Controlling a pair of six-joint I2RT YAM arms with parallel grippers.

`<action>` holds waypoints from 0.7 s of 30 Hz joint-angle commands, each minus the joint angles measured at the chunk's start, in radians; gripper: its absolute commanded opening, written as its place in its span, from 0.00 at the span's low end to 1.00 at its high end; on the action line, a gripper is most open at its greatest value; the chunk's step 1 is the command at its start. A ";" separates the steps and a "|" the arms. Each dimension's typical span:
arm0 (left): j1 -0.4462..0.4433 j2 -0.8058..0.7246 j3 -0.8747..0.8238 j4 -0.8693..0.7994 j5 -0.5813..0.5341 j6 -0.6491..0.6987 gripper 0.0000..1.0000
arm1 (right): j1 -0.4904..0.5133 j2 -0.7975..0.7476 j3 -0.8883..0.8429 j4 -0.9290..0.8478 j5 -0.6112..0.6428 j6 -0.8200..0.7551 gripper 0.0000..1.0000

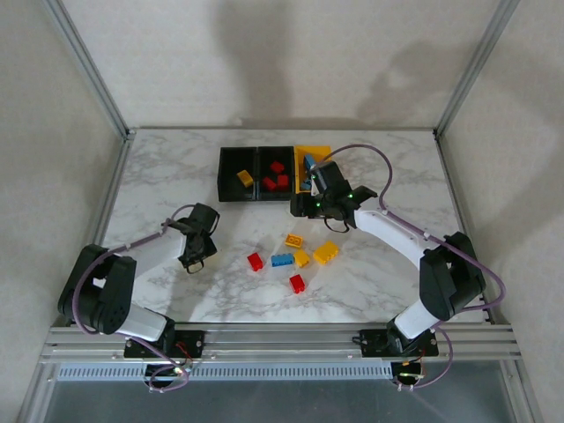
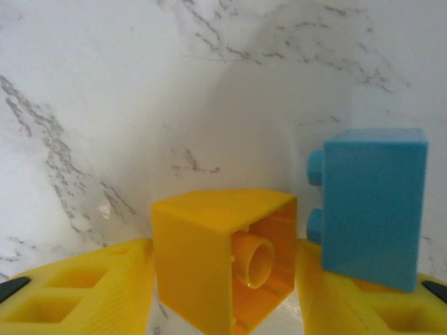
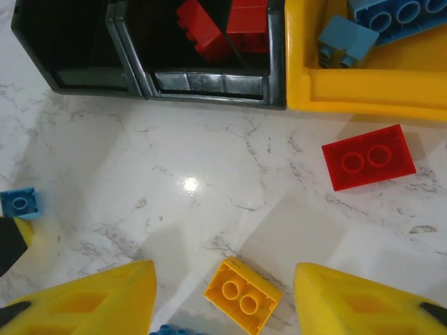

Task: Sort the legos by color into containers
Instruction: Pick up the lego from the middle-left of the table.

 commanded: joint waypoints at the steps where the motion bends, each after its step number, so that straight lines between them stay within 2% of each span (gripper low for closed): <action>1: 0.015 0.044 -0.001 0.104 0.045 0.034 0.49 | 0.004 0.015 0.014 0.003 0.006 0.012 0.54; 10: 0.007 -0.092 -0.037 0.035 0.102 0.016 0.38 | 0.003 0.009 0.004 0.011 0.010 0.021 0.54; 15: -0.033 -0.171 -0.020 -0.022 0.114 -0.009 0.38 | 0.003 -0.015 -0.007 0.022 -0.011 0.016 0.54; 21: -0.076 -0.188 0.077 -0.054 0.110 -0.027 0.39 | 0.006 -0.079 -0.058 0.081 -0.122 -0.019 0.54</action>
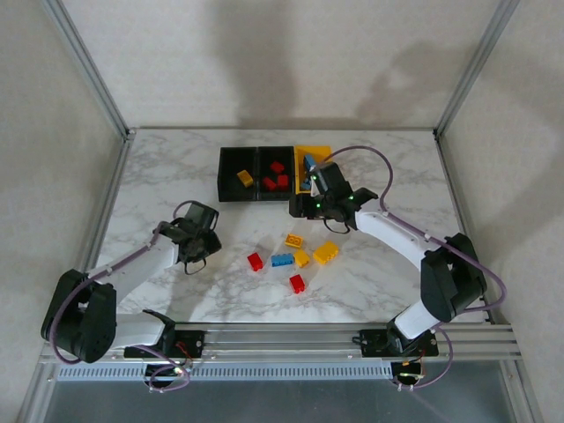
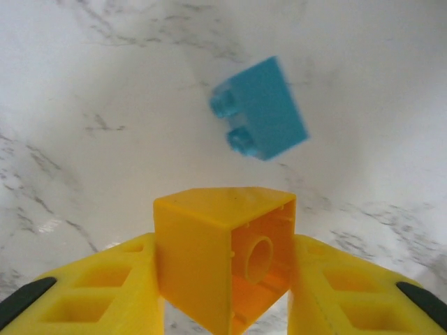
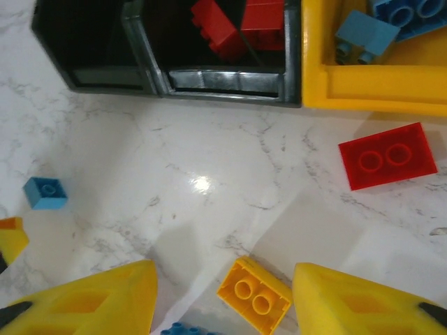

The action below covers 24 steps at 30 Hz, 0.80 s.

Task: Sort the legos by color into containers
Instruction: Place the lego in the container.

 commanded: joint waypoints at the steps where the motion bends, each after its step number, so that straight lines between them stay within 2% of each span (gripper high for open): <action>1: -0.021 0.001 0.087 -0.038 0.008 -0.016 0.39 | 0.008 -0.069 -0.037 0.056 -0.095 -0.033 0.54; 10: -0.056 0.164 0.329 -0.041 0.014 0.016 0.38 | 0.017 -0.151 -0.118 0.164 -0.282 -0.066 0.54; 24: -0.020 0.572 0.783 -0.083 -0.045 0.088 0.39 | 0.018 -0.190 -0.142 0.187 -0.272 -0.058 0.55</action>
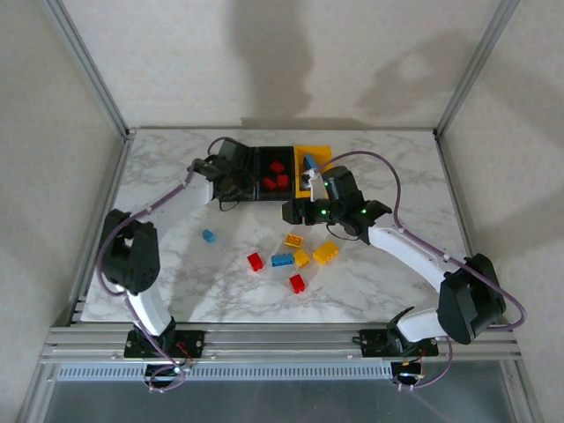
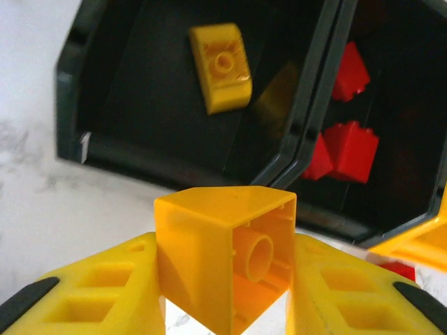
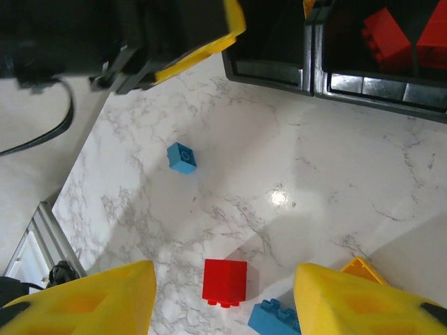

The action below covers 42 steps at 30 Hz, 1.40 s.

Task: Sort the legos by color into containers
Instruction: Place the lego in the container.

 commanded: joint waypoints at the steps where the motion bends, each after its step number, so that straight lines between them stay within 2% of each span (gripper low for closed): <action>1: 0.027 0.080 0.068 -0.043 -0.040 0.038 0.39 | 0.008 -0.048 -0.027 0.008 0.005 -0.010 0.55; 15: 0.078 0.260 0.218 -0.059 -0.055 0.054 0.42 | 0.008 -0.094 -0.064 0.009 0.039 0.016 0.54; 21: 0.081 0.283 0.218 -0.060 -0.067 0.047 0.43 | 0.008 -0.108 -0.075 0.001 0.075 0.020 0.54; 24: 0.080 0.286 0.206 -0.051 -0.061 0.042 0.48 | 0.008 -0.105 -0.073 0.007 0.070 0.022 0.54; 30: 0.080 0.279 0.193 -0.053 -0.069 0.038 0.59 | 0.008 -0.095 -0.058 -0.004 0.085 0.017 0.54; 37: 0.065 0.216 0.168 -0.042 -0.043 0.034 0.59 | 0.007 -0.084 -0.043 -0.014 0.101 0.010 0.55; 42: 0.015 0.111 0.125 -0.040 -0.018 0.074 0.61 | -0.013 -0.087 -0.029 -0.047 0.117 0.006 0.56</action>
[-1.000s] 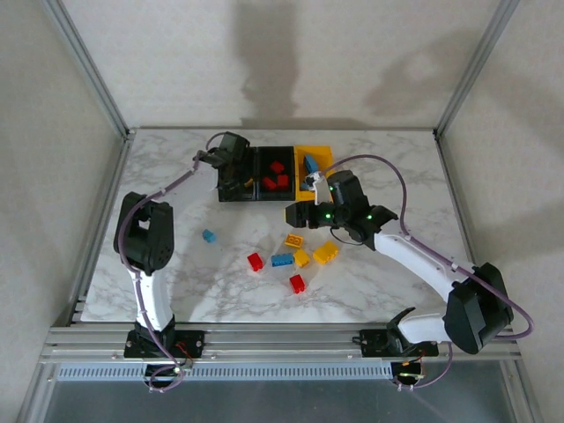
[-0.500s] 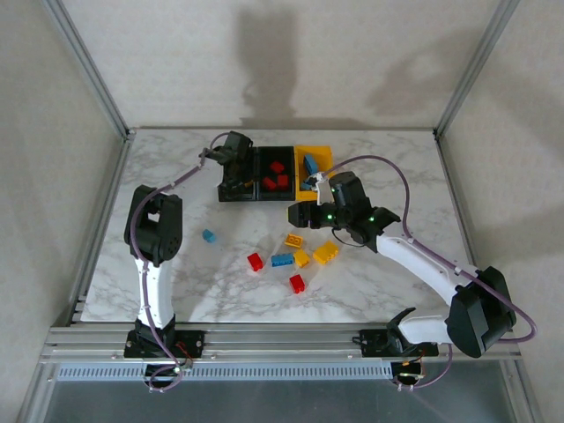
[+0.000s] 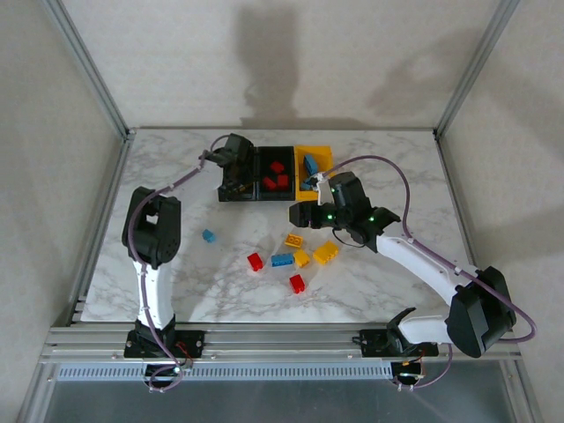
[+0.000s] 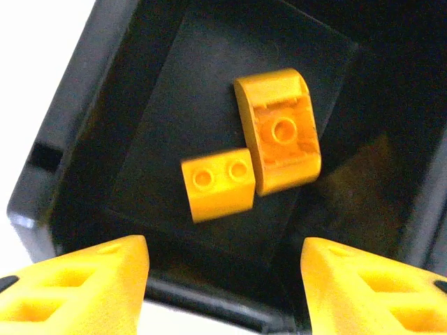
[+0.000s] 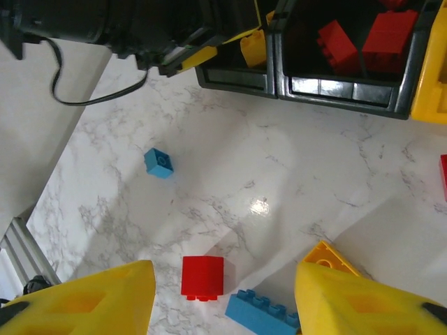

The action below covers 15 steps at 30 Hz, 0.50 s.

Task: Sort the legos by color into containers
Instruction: Place the lego in the container, then pick up the lego from the center of the table.

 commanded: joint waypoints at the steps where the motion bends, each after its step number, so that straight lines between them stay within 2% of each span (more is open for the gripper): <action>1: -0.047 -0.126 -0.032 -0.010 0.031 0.050 0.61 | -0.020 -0.004 0.028 -0.026 0.009 0.002 0.56; 4: -0.083 -0.178 -0.074 -0.007 0.077 0.105 0.63 | -0.051 -0.013 0.020 -0.044 -0.016 0.014 0.57; 6: -0.106 -0.199 -0.094 -0.014 0.120 0.152 0.64 | -0.062 -0.003 0.034 -0.107 0.015 0.021 0.58; 15: -0.239 -0.198 -0.142 -0.035 0.257 0.337 0.65 | -0.098 -0.057 -0.006 -0.358 0.067 0.071 0.57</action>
